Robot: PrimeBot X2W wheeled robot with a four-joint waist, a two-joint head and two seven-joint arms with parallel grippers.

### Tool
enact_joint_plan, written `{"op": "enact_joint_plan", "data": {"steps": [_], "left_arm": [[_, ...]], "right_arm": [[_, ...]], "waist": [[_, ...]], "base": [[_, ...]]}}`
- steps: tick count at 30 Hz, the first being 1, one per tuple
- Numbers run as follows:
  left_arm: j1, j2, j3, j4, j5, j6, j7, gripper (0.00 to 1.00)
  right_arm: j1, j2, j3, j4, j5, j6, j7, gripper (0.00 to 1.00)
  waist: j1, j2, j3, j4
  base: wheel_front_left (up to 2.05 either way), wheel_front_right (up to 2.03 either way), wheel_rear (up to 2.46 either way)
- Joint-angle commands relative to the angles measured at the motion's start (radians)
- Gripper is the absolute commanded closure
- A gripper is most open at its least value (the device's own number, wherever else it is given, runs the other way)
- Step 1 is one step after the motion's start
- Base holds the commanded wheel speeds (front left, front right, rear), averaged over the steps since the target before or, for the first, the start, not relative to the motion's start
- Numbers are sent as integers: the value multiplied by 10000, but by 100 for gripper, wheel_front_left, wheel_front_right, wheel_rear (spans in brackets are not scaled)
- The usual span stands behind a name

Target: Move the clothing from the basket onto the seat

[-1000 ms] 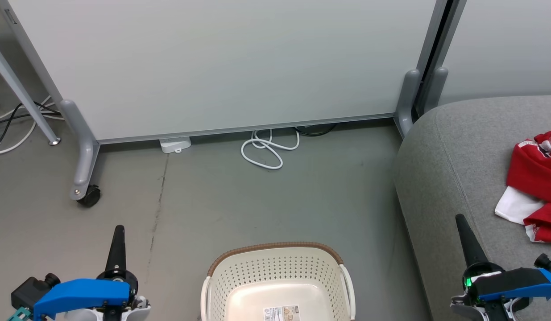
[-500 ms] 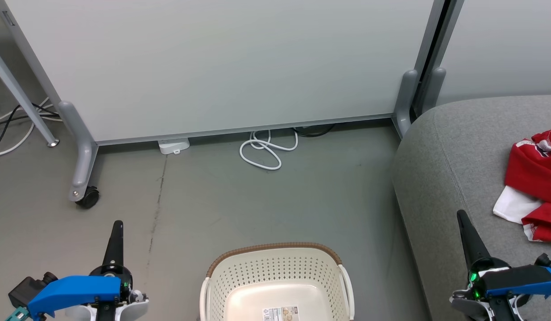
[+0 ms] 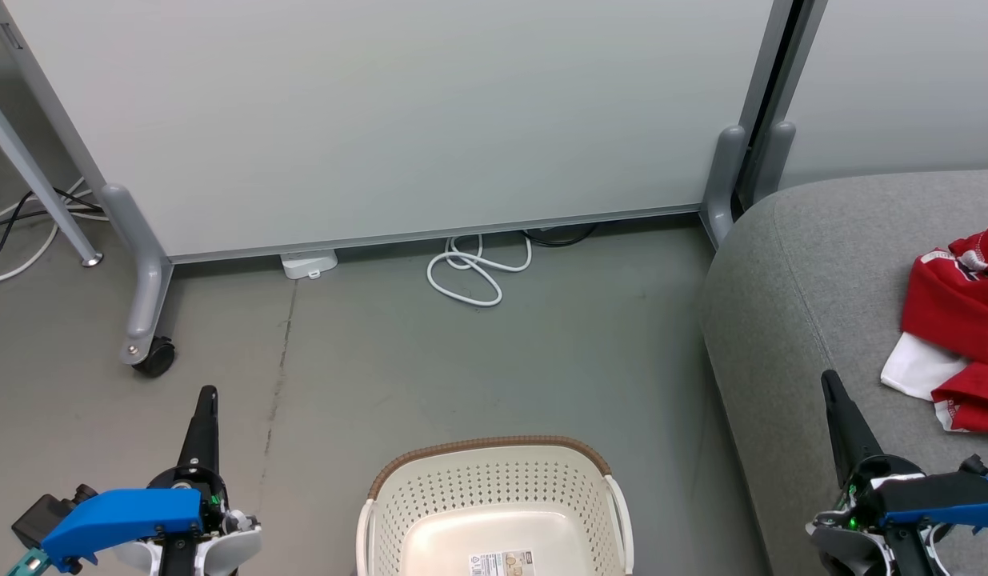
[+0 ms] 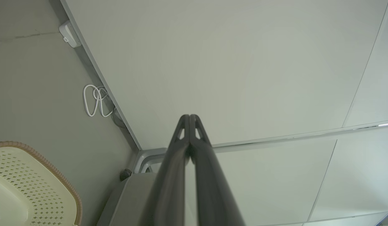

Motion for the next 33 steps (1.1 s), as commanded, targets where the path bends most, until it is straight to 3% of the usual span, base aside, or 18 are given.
{"op": "enact_joint_plan", "data": {"steps": [1,25,33], "left_arm": [[-172,11,74,-78,-176,-14,51,100],[-311,-107,337,-204,-1615,-18,492,100],[-291,-106,333,-198,-1573,-18,489,100]], "right_arm": [[-148,-52,-29,-14,231,6,66,100],[-303,-60,-79,117,1915,7,285,100],[-283,-59,-76,111,1870,7,279,100]], "waist": [[0,0,-2,-5],[0,0,-40,-93],[0,0,-40,-93]], "base": [[0,0,0],[0,0,0],[0,0,0]]}}
